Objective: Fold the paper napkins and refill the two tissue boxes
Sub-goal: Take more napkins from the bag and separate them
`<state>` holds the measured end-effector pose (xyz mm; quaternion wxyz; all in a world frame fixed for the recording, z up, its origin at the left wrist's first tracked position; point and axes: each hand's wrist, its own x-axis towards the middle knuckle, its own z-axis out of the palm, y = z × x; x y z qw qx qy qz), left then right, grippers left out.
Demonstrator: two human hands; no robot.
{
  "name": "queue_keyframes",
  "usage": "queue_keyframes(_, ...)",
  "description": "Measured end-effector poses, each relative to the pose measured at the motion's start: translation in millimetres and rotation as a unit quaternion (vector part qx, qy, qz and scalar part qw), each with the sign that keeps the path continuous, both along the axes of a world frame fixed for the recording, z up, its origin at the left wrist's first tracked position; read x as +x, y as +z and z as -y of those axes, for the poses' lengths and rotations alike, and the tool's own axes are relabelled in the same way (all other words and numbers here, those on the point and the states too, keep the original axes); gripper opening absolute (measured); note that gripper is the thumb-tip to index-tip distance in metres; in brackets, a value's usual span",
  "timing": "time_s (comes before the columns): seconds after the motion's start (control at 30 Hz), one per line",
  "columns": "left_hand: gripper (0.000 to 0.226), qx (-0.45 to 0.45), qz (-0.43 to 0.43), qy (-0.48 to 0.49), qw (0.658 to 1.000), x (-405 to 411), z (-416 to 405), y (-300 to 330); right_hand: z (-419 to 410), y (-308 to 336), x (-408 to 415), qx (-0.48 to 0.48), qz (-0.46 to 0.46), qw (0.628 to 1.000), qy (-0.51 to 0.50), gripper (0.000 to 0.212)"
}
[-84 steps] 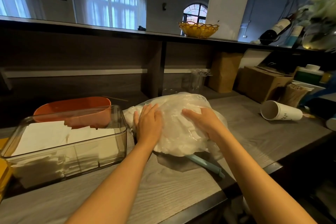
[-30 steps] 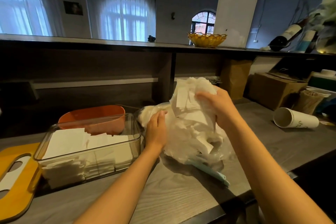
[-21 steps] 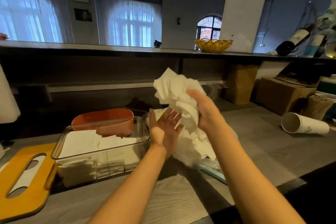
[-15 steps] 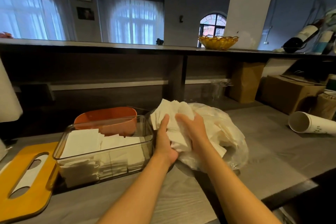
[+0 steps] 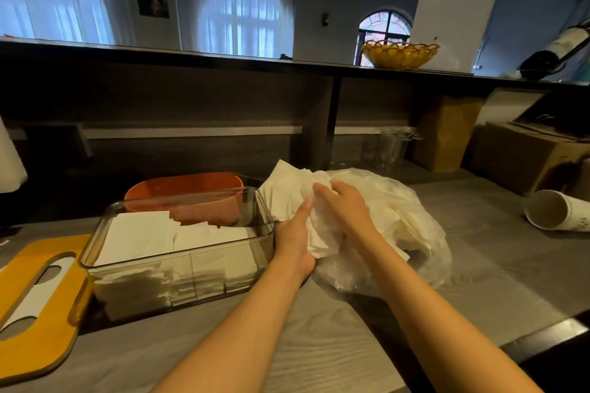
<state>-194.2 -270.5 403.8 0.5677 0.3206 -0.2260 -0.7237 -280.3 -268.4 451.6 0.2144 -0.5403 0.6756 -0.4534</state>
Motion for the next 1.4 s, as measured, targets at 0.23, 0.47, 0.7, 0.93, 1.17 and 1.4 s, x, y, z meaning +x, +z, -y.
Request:
queue_keyframes(0.23, 0.033, -0.011, -0.029, 0.010, 0.999, 0, 4, -4, -14, -5, -21, -0.269, -0.056, 0.962, -0.008, 0.025)
queue_keyframes(0.47, 0.034, -0.008, -0.009, 0.011, 1.000, 0, 4, -3, -8, -13, -22, -0.139, -0.201, 0.965, 0.095, 0.049)
queue_keyframes(0.7, 0.032, -0.007, 0.000, 0.021, 1.000, -2, 3, -2, -5, -13, -25, -0.197, -0.258, 0.945, 0.050, 0.025)
queue_keyframes(0.93, 0.031, 0.002, -0.002, 0.020, 1.000, -2, 0, 0, -9, -9, -27, -0.252, -0.092, 0.963, 0.037, 0.008)
queue_keyframes(1.17, 0.039, 0.000, -0.026, -0.001, 1.000, -1, -3, 2, -25, 13, -29, -0.207, 0.269, 0.930, 0.142, 0.012)
queue_keyframes(1.4, 0.059, -0.017, -0.105, 0.001, 0.994, 2, -4, 2, -34, 20, -29, -0.145, 0.301, 0.915, 0.226, 0.027)
